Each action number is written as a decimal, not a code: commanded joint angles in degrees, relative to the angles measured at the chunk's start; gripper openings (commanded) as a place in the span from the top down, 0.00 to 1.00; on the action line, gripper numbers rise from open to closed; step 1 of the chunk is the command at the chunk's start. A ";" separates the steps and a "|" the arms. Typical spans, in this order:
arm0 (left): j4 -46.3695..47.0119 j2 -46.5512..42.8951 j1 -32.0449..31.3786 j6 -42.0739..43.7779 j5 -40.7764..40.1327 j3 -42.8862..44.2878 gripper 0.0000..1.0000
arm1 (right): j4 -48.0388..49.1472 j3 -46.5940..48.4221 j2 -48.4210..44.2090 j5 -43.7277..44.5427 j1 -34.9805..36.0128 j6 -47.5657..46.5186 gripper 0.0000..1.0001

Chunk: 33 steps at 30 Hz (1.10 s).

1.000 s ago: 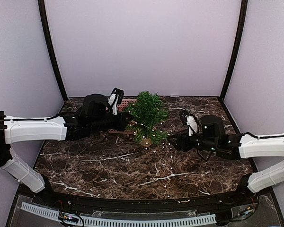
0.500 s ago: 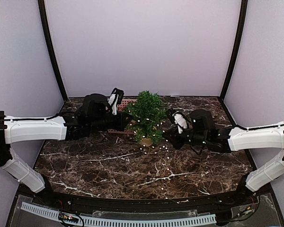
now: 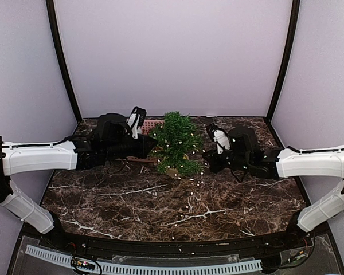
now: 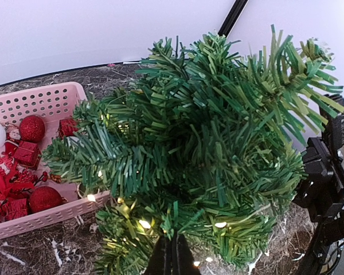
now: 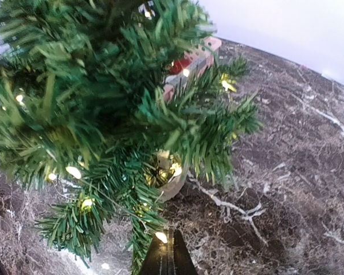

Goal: Decorate the small christmas tree
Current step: Wrap the side of the string light in the gap of the branches.

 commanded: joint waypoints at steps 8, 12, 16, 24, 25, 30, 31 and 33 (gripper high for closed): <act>0.19 -2.83 1.47 0.93 0.15 -1.02 1.00 | -2.33 -5.40 0.51 -2.36 0.18 6.91 1.00; 0.42 -2.62 1.94 1.21 0.34 -0.97 1.00 | -3.81 -3.79 2.30 2.18 0.04 9.68 1.00; 1.15 -2.26 3.19 2.07 0.63 -1.24 1.00 | -4.91 -0.41 4.88 5.43 -0.30 10.99 1.00; 2.58 -3.38 4.58 4.37 5.44 -2.30 0.79 | -5.40 4.74 4.48 6.37 -0.53 10.61 1.00; 2.33 -4.37 4.51 4.40 5.55 -2.80 0.74 | -5.81 5.16 3.92 6.43 -0.49 10.44 1.00; 0.54 -8.51 4.49 3.75 5.68 -4.97 0.46 | -8.83 6.68 0.89 6.02 -0.48 9.05 1.00; -0.32 -9.34 4.46 3.33 5.89 -5.40 0.41 | -9.52 7.15 0.24 5.81 -0.48 8.70 1.00; -0.69 -10.14 4.21 1.94 7.35 -6.23 0.36 | -10.85 8.19 -0.81 5.72 -0.35 7.93 1.00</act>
